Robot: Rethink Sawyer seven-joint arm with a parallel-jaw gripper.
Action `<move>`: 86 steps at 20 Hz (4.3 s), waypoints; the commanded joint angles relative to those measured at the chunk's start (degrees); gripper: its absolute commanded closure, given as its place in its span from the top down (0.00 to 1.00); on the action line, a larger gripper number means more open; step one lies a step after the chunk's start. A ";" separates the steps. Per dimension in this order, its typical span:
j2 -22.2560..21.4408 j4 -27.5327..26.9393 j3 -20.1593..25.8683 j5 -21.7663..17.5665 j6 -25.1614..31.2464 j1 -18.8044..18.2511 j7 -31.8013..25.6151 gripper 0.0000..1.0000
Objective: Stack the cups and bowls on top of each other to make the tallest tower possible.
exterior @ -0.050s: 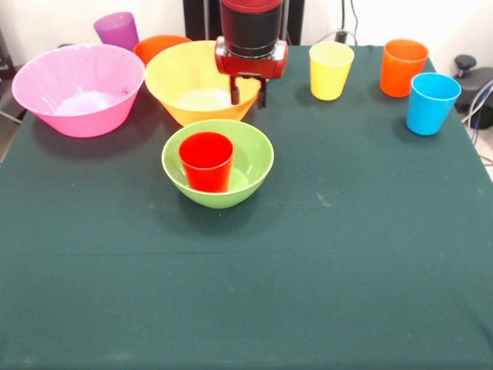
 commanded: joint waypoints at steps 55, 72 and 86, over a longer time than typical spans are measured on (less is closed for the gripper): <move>-6.24 -10.85 3.70 4.29 19.53 3.15 -1.12 0.00; -8.70 -13.48 2.50 6.25 27.61 5.26 0.15 0.00; -7.66 -18.56 2.02 6.52 33.06 7.37 1.16 0.00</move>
